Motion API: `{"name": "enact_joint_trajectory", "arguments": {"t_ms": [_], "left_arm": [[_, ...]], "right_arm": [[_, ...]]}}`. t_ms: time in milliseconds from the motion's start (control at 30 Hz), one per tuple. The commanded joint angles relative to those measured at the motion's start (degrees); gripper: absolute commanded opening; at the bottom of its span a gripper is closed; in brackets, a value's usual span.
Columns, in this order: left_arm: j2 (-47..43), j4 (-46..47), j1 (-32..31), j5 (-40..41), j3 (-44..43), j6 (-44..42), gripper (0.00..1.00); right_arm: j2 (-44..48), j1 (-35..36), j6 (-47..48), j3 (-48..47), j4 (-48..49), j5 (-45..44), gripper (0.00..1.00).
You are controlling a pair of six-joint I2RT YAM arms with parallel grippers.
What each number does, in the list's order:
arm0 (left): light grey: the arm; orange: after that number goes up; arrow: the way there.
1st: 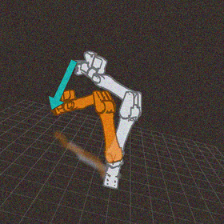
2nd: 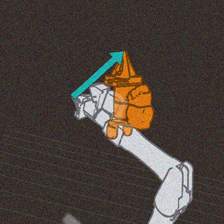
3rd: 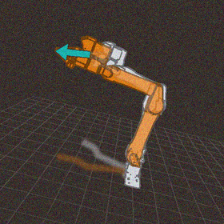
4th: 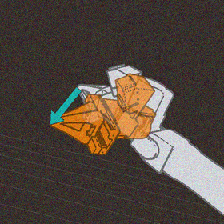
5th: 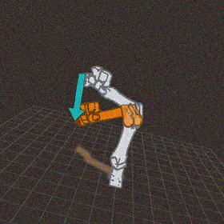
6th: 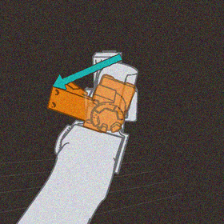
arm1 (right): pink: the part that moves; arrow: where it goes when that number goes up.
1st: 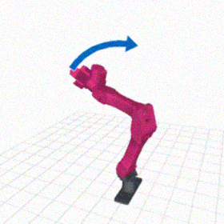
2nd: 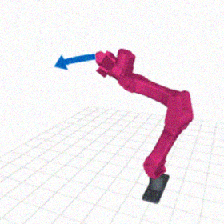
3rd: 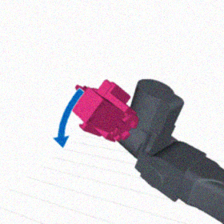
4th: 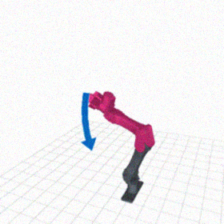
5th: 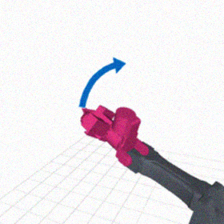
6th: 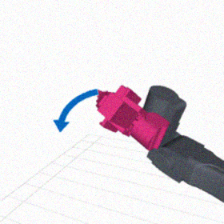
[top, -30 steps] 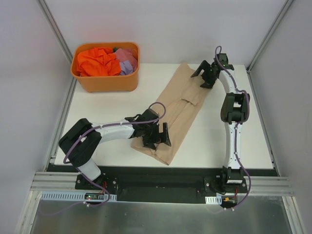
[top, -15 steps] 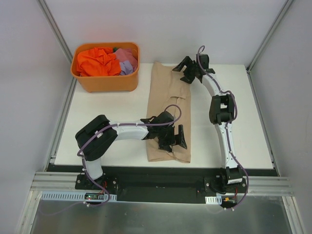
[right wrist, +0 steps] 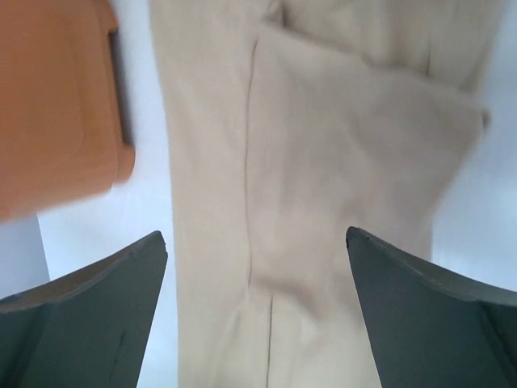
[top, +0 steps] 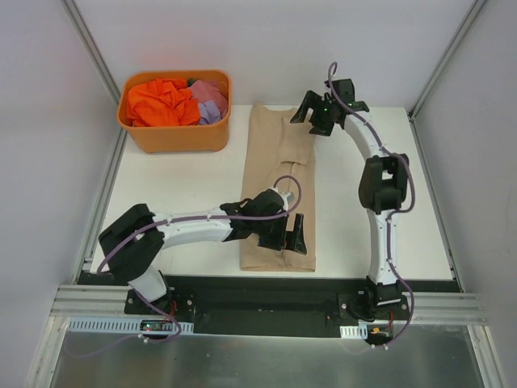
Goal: Fold and stack the t-shirts
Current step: Rotate the tshirt 90 degrees
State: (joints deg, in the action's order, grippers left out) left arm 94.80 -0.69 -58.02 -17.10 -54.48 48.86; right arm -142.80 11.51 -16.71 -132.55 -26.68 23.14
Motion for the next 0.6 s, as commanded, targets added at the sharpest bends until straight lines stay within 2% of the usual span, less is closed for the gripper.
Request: {"name": "enact_joint_trajectory", "arguments": {"t_ms": [0, 100, 200, 300, 400, 567], "left_arm": [[-9.27, -0.45, -0.96, 0.40, 3.22, -9.48, 0.99], [-15.07, -2.12, -1.04, 1.54, 7.44, -9.75, 0.99], [-21.22, -8.34, -1.04, 10.04, 11.75, -8.70, 0.99], [-26.06, -16.25, -0.52, 18.14, 15.79, -4.76, 0.99], [-29.58, -19.43, -0.25, 19.91, 20.18, -1.50, 0.99], [-31.44, -19.35, -0.25, 20.79, 24.77, 1.32, 0.93]], "right_arm": [[26.30, 0.36, 13.53, 14.56, -1.63, -2.56, 0.95], [38.26, 0.53, 17.92, 28.35, -1.28, -4.50, 0.95], [50.21, 0.62, 18.82, 45.47, 1.26, -6.60, 0.95], [64.37, 0.80, 14.80, 63.93, 3.11, -7.13, 0.95], [81.15, 2.02, 9.79, 83.11, 7.68, -11.52, 0.95], [94.18, 6.24, 6.43, 95.09, 0.06, -11.27, 0.95]]}}
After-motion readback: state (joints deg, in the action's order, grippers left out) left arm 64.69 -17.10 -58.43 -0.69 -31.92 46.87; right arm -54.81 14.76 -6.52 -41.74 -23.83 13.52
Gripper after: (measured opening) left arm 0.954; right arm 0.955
